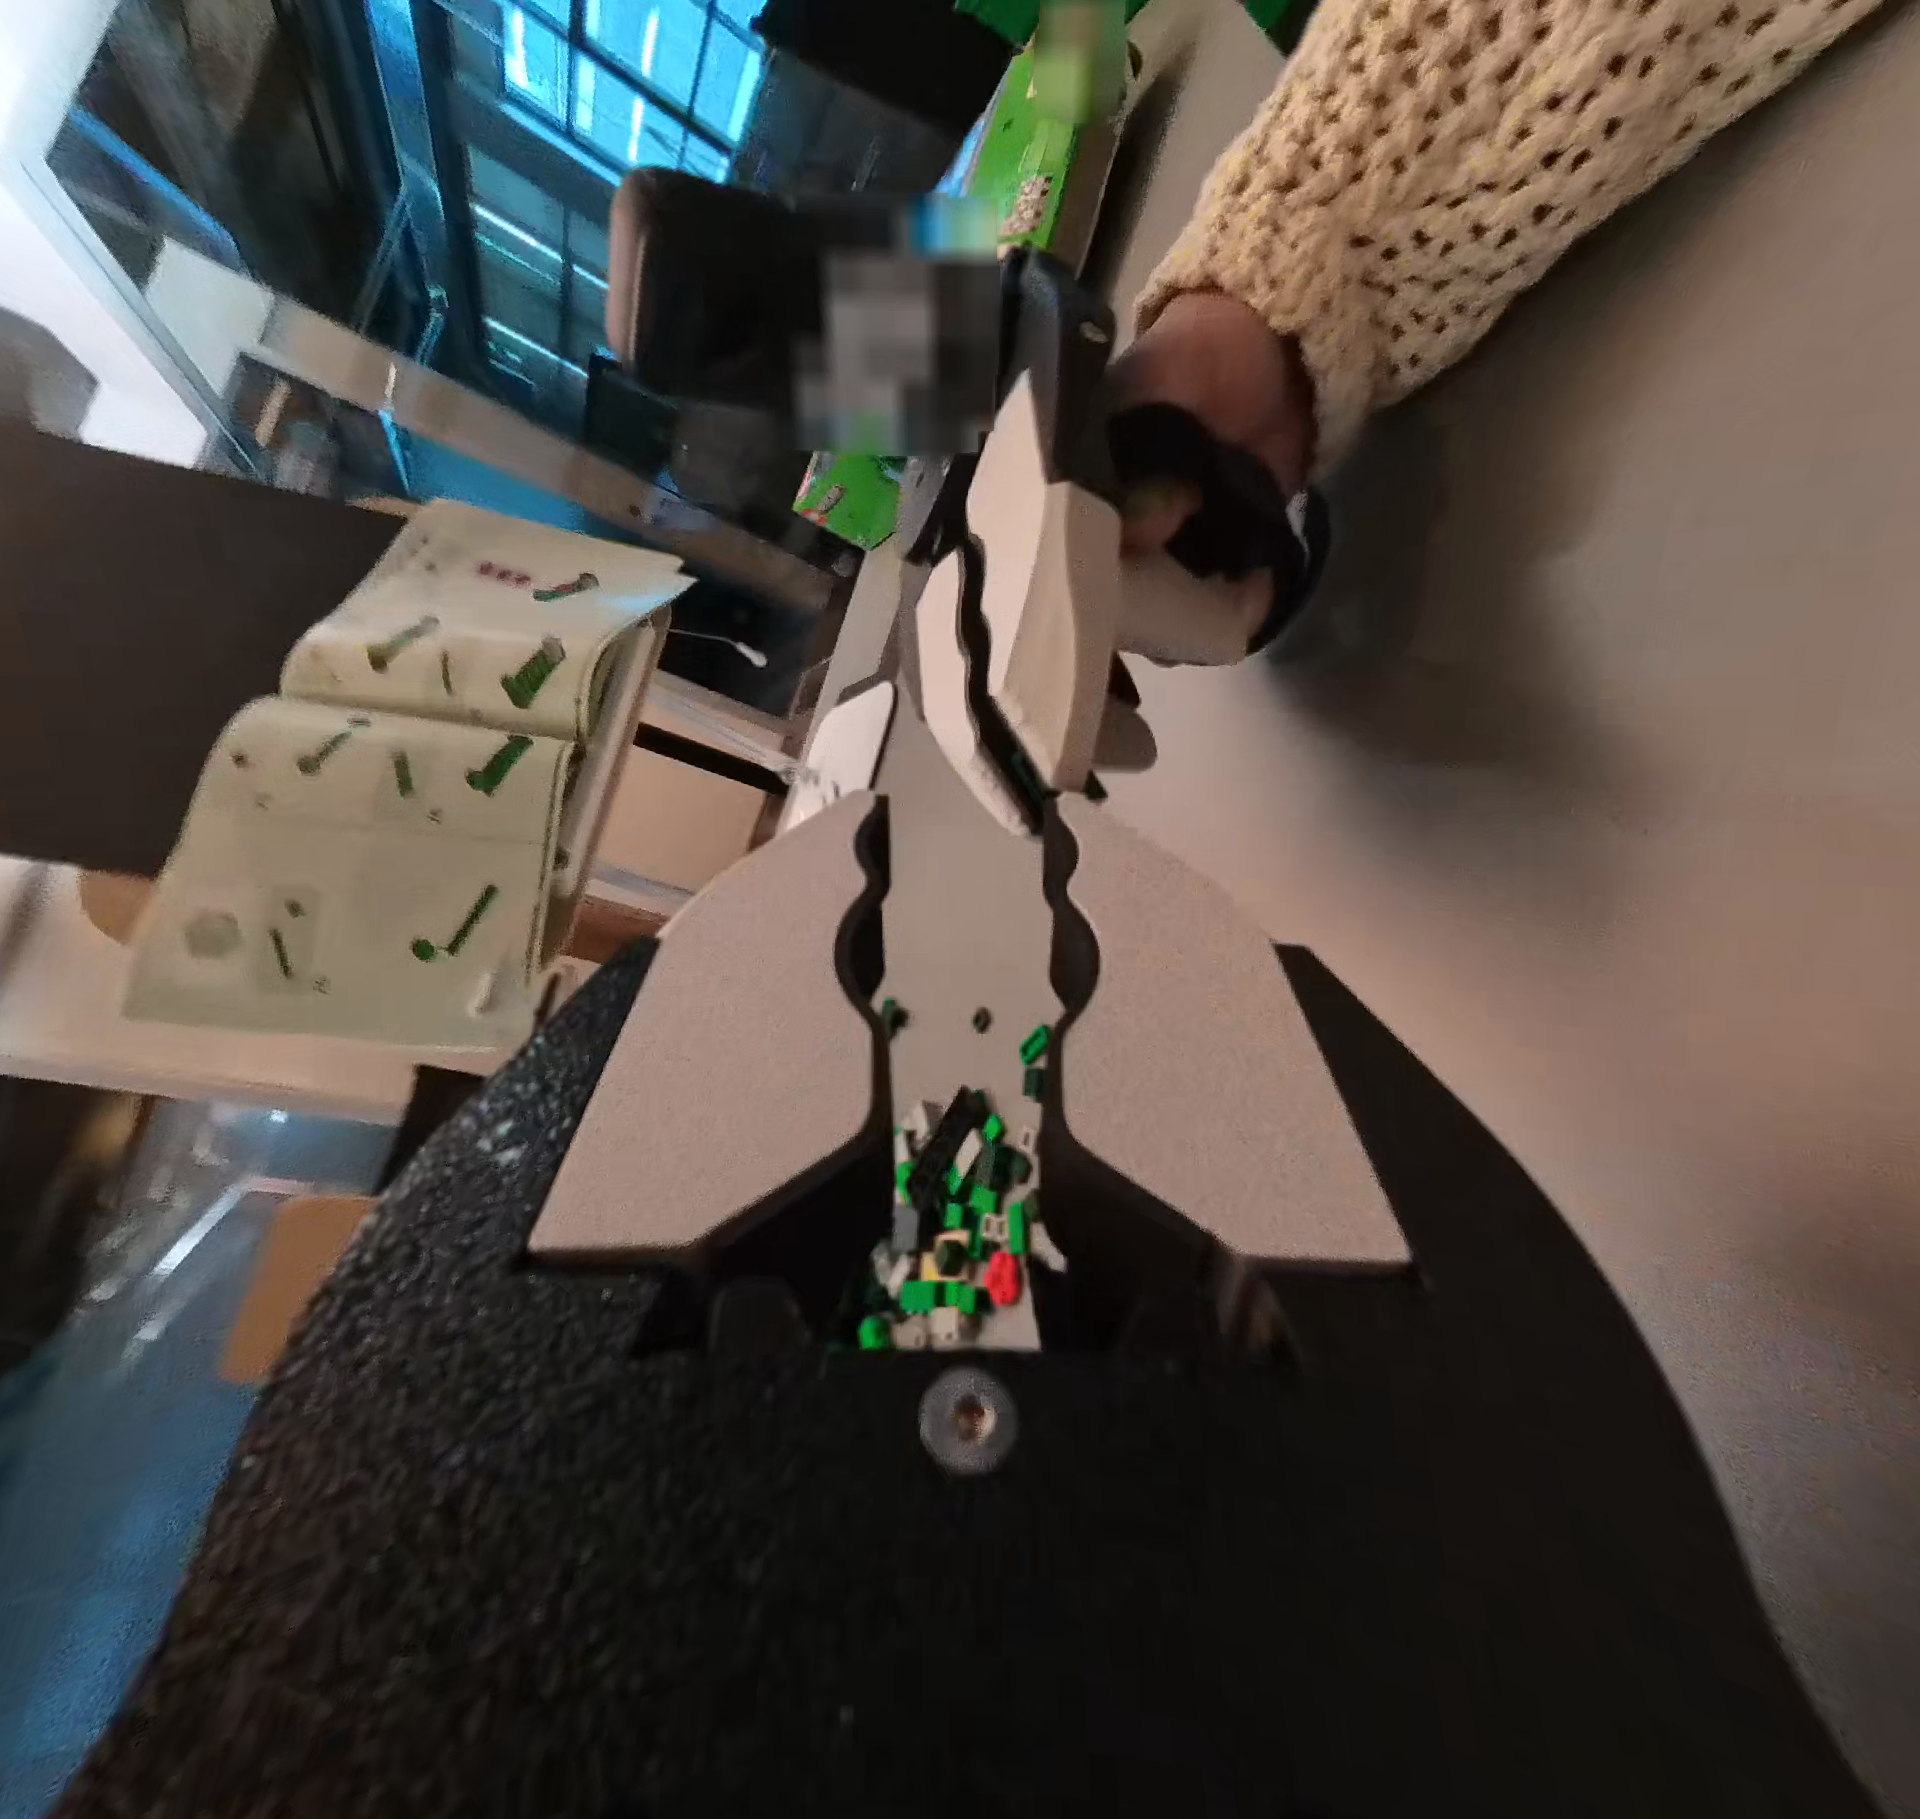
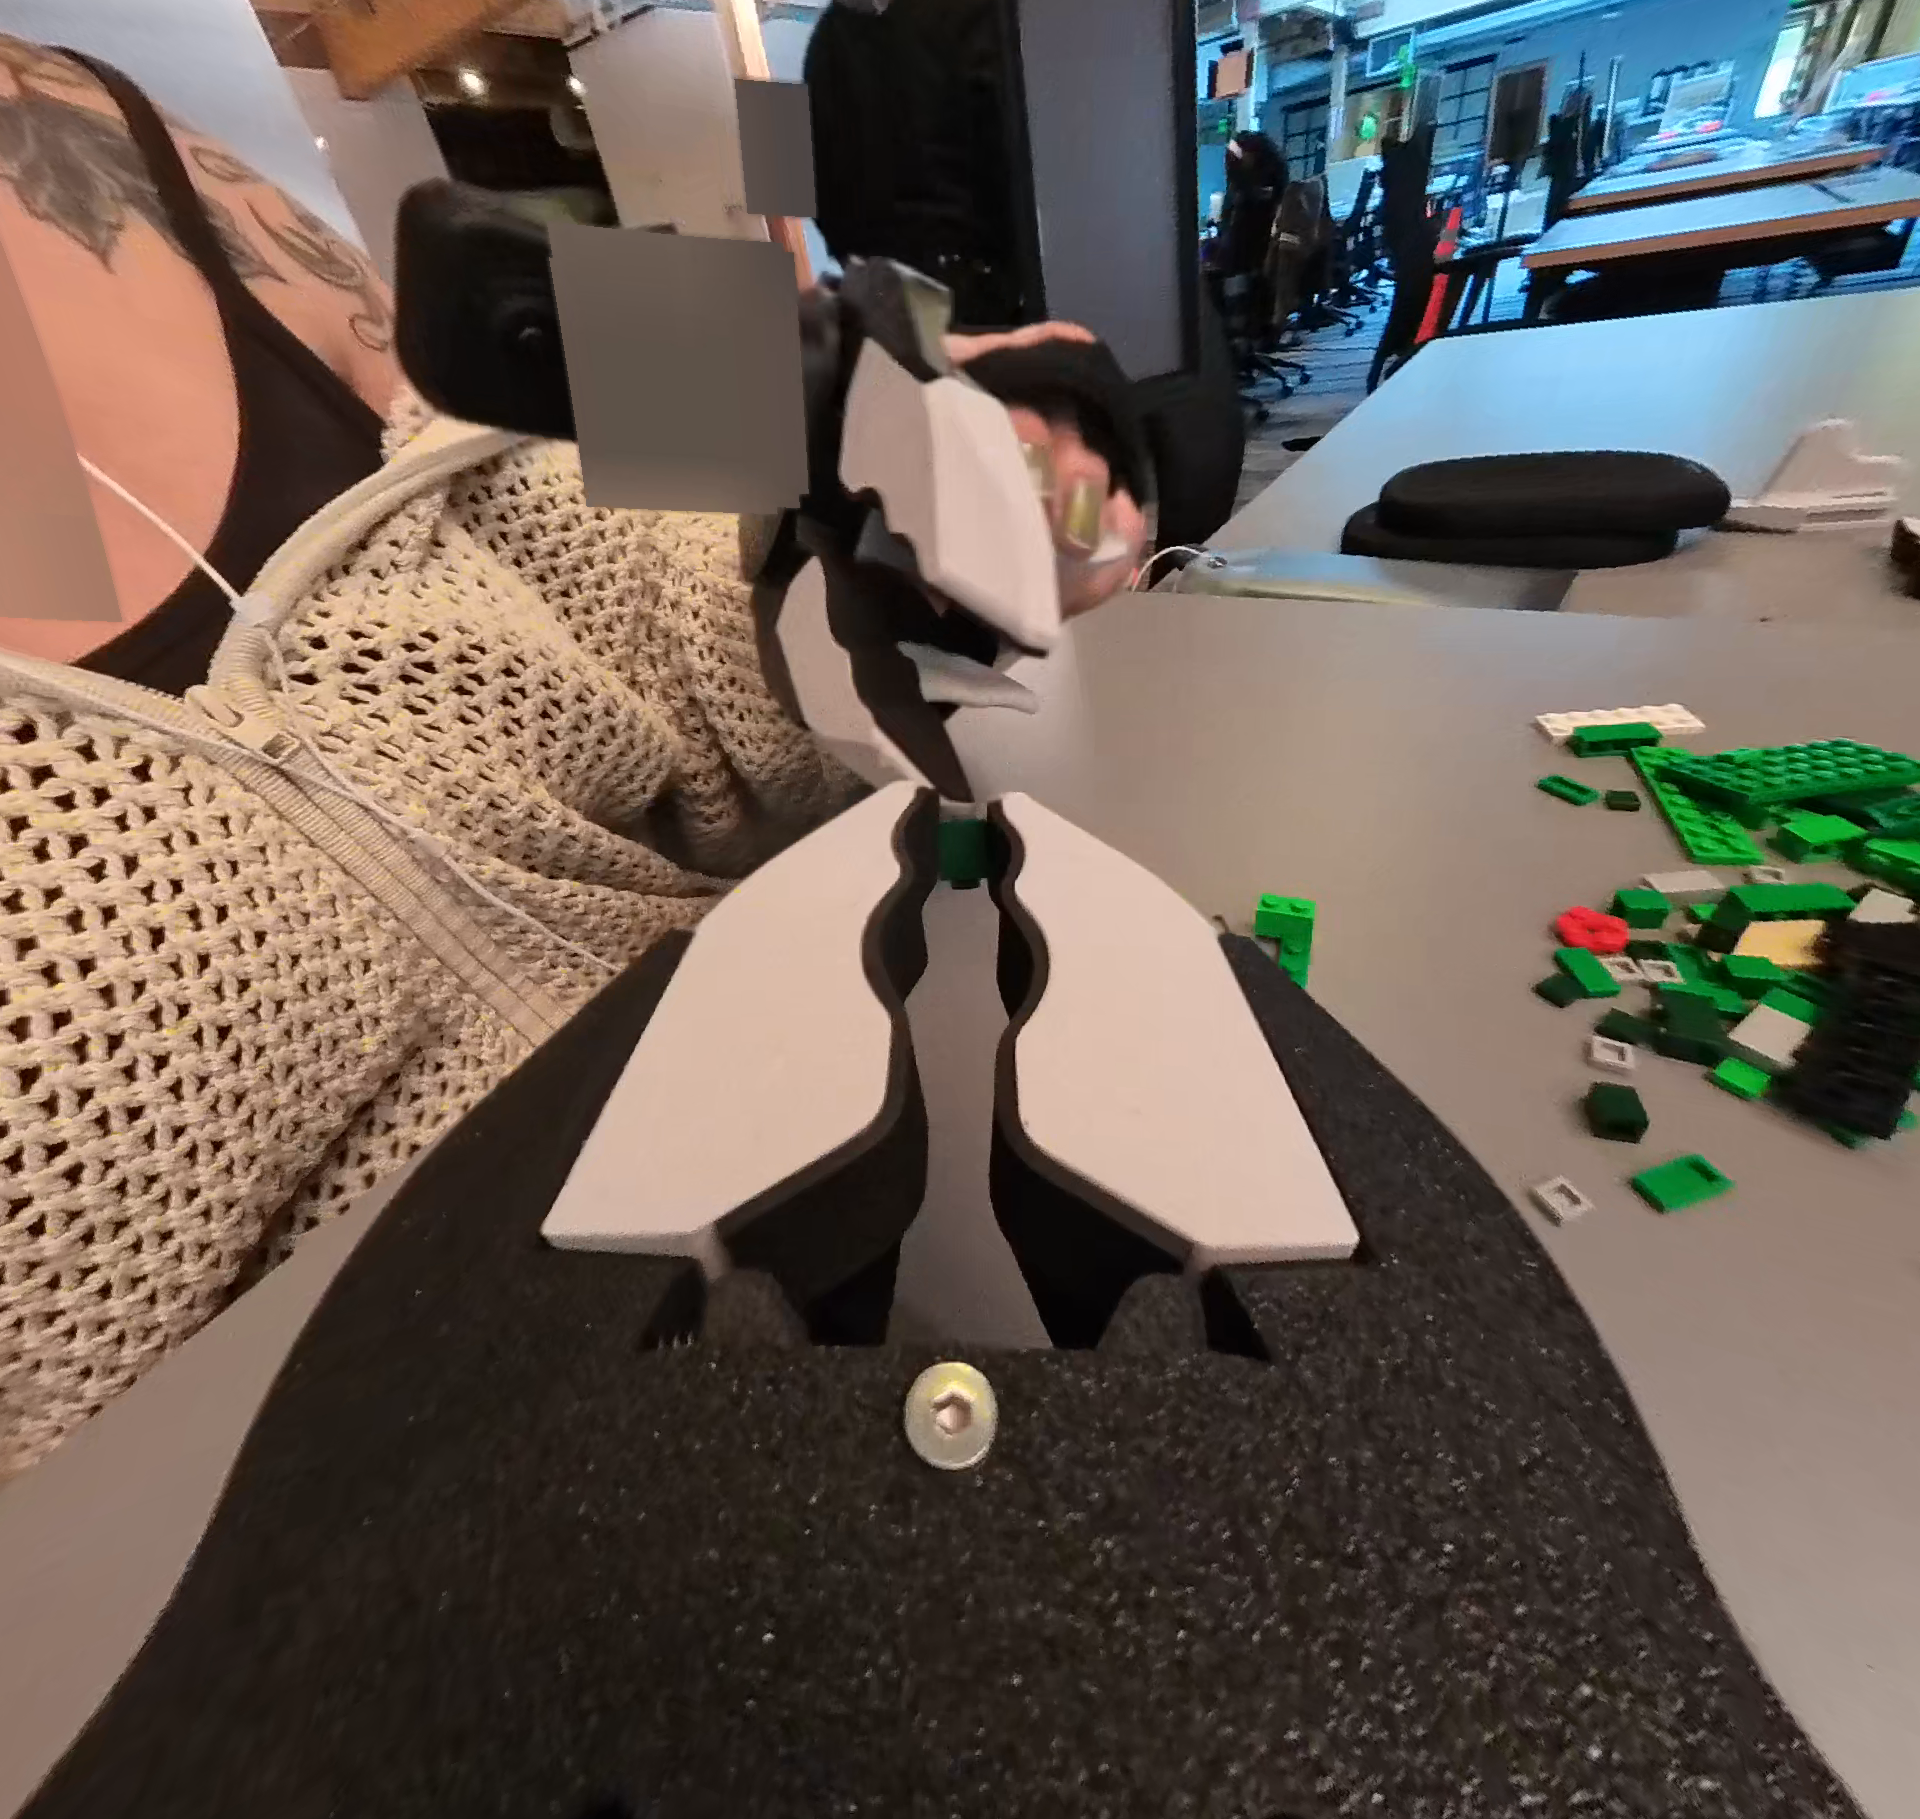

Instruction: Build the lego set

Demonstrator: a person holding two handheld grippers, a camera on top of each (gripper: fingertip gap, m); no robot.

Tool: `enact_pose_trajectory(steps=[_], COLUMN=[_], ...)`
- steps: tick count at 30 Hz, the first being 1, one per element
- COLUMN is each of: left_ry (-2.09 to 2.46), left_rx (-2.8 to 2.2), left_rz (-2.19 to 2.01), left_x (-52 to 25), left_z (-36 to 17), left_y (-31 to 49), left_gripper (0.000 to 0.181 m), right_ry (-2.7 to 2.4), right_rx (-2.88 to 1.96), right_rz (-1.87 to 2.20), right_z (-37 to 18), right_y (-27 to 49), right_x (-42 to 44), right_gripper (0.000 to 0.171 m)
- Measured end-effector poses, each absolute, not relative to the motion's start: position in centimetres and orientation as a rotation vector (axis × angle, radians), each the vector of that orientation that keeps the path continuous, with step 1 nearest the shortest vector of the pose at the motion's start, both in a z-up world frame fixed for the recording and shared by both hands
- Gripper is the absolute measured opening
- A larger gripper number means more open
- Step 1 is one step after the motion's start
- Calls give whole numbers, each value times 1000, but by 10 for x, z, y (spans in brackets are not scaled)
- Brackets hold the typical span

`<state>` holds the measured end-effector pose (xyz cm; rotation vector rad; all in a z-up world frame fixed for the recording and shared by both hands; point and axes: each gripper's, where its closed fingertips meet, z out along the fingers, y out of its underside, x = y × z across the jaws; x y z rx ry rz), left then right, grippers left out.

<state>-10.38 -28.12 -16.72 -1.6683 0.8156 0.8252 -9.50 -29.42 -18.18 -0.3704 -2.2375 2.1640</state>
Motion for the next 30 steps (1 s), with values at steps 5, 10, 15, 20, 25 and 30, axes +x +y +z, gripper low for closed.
enact_pose_trajectory(steps=[5, 10, 15, 20, 25, 30], left_ry=[812, 738, 679, 616, 591, 588], left_rx=[-1803, -1962, -2110, -2175, -2244, -2296], left_rz=[860, 754, 627, 450, 362, 331], left_x=[-119, -131, -135, -127, -124, -124], left_z=[-192, -222, -250, -257, -265, -272], left_y=[-285, -293, -293, -287, -283, -276], left_gripper=[29, 27, 25, 19, 13, 16], right_ry=[-2324, -2523, -2570, -2579, -2612, -2626], right_rx=[-535, -431, -303, -331, -332, -307], right_rz=[1868, 1245, 1031, 1106, 1168, 1198], right_z=[-206, -257, -276, -276, -276, -276], right_y=[-280, -259, -251, -237, -245, -256], right_x=[-118, -126, -123, -119, -115, -111], right_gripper=[8, 9, 32, 28, 23, 23])
